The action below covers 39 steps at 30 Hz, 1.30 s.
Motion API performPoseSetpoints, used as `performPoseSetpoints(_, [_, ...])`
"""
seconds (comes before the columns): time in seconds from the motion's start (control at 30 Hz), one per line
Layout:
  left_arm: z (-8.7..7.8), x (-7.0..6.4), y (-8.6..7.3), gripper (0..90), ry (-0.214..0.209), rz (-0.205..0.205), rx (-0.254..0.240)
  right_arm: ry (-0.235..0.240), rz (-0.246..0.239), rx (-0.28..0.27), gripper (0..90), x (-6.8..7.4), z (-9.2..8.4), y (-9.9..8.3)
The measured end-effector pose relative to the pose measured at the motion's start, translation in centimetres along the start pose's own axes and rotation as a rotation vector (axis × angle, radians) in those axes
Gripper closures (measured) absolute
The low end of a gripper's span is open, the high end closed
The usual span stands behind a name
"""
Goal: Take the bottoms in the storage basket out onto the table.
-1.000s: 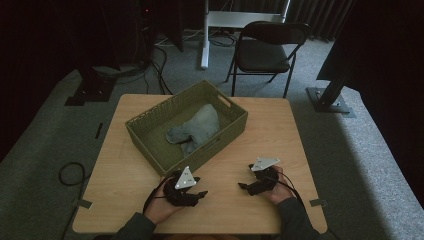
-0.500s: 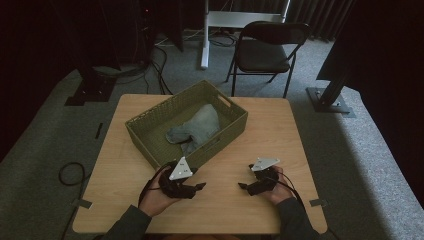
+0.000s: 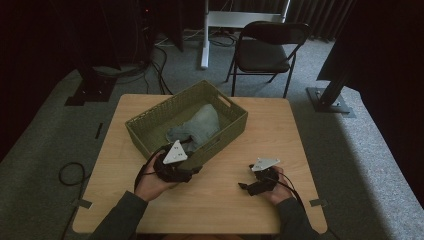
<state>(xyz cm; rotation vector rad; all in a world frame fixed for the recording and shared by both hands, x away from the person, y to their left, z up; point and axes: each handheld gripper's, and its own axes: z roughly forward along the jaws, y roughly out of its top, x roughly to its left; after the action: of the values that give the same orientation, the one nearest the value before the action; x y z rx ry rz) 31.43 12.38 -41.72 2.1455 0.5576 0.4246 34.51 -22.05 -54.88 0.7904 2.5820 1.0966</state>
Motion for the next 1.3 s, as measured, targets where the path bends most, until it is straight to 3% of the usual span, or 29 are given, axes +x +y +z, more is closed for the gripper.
performPoseSetpoints(0.73, [1.1,4.3,2.8,39.0,0.100,0.002,0.024,-0.016,0.012,-0.002,12.2,-0.2,-0.7,-0.7])
performPoseSetpoints(1.3, [2.6,7.0,3.8,38.4,0.135,-0.020,0.061,-0.045,0.041,-0.002,12.2,0.0,-2.1,-2.1])
